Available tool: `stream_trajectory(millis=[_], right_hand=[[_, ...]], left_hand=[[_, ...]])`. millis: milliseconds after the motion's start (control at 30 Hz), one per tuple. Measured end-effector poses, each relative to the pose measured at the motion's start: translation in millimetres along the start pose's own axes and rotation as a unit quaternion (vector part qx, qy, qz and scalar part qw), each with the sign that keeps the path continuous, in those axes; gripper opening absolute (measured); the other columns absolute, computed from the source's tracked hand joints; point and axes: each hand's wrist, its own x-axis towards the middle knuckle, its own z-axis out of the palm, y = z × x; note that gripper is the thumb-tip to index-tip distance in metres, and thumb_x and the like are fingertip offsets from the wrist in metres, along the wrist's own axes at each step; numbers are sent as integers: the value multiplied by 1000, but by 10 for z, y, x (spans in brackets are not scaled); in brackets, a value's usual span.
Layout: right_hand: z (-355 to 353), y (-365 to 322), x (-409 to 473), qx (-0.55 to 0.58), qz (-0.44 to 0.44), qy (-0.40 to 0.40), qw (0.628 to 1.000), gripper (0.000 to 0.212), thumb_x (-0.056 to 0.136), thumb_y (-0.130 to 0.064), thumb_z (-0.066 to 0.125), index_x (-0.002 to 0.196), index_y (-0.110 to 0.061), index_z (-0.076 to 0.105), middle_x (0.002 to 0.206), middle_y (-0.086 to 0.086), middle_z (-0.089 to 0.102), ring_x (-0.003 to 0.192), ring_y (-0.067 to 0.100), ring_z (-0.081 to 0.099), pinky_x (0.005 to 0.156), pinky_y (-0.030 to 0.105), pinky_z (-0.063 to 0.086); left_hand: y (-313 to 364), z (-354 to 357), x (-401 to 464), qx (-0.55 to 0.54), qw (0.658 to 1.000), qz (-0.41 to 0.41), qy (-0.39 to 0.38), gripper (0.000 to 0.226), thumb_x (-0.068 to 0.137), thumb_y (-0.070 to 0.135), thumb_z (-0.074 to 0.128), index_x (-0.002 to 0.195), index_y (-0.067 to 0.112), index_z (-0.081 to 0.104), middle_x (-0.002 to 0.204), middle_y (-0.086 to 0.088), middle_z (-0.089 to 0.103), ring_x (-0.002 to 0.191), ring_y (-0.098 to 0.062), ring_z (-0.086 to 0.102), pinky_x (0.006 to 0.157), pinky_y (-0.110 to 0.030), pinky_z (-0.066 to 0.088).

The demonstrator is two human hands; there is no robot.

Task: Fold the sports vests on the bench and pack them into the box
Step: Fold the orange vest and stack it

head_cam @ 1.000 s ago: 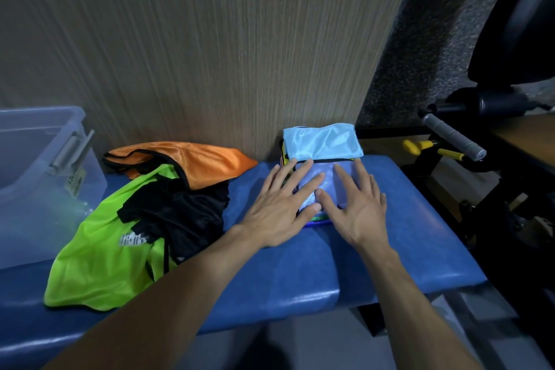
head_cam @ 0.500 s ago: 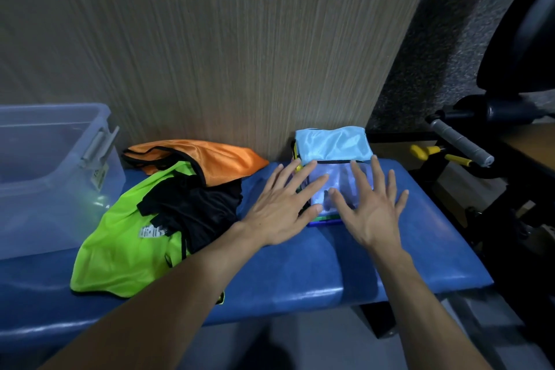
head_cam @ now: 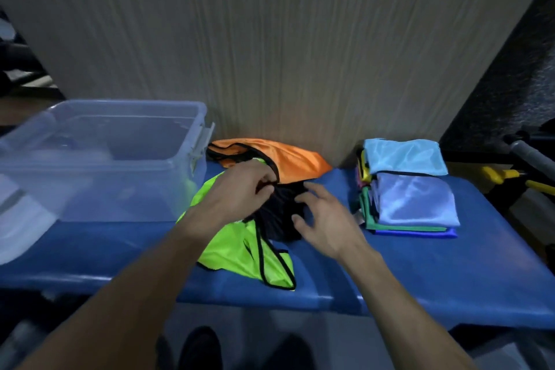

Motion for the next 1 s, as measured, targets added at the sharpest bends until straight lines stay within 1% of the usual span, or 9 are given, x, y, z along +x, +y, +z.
stream_trajectory(millis=[67,167,267,467,600,800,867,933,1000], right_hand=[[91,-47,125,-13,-1,-6,1000,38,96,-33,58,131,-18,62,167,4,20,152,27,22,116,44,35],[185,-81,346,-33,20,-16,999,41,100,-30,50,139,-22,56,171,3,5,156,29,5,123,49,22],[278,-126,518,-35,43,-29,998,40,103,-30,45,140,-19,53,171,-1,0,157,29,-1,125,52,12],[293,-147,682,108,67,22,992,54,95,-28,38,146,-11,49,165,3,28,155,25,17,125,50,13],[36,-239,663,291,43,87,952,59,87,-2,43,144,-13,54,152,-3,44,145,11,35,121,22,23],[-658,-642,456,445,-14,147,883,69,76,-1,48,144,-8,53,154,6,44,144,17,41,122,46,30],[-933,-787,377,487,-15,155,859,66,77,2,48,141,-12,55,150,2,51,131,12,54,112,40,39],[-1224,-924,342,516,-5,170,840,59,82,7,47,129,-26,61,128,-18,63,96,3,58,94,37,41],[-1529,-1044,315,535,-1,180,826,56,87,7,47,127,-28,60,112,-22,64,84,0,56,95,39,44]], left_hand=[[31,-80,-128,23,993,30,-111,39,88,45,70,123,29,65,125,3,55,120,-23,49,103,-41,42],[139,-165,-304,90,953,19,-289,89,75,68,73,151,41,36,161,5,17,148,-24,10,121,-51,20],[117,-76,-408,133,918,20,-372,119,66,66,82,159,44,11,168,7,-17,153,-26,-21,123,-59,-3],[-243,107,-342,115,948,30,-295,86,86,44,74,156,48,25,170,11,-4,156,-24,-10,126,-51,8],[-412,157,-256,124,964,-7,-236,75,93,21,62,154,48,29,169,15,5,157,-22,-2,126,-47,11],[-479,174,-236,105,964,-38,-241,77,93,22,60,157,45,23,167,9,12,156,-22,-8,127,-49,-1],[-435,137,-228,96,963,-38,-249,80,93,30,62,159,43,20,168,6,9,156,-24,-12,126,-51,-6],[-355,48,-228,73,956,-46,-281,84,90,36,65,160,39,18,170,2,5,156,-25,-14,125,-50,-9],[-258,-136,-228,55,947,-46,-312,85,86,40,69,159,36,24,168,2,12,157,-27,-4,127,-48,0]])
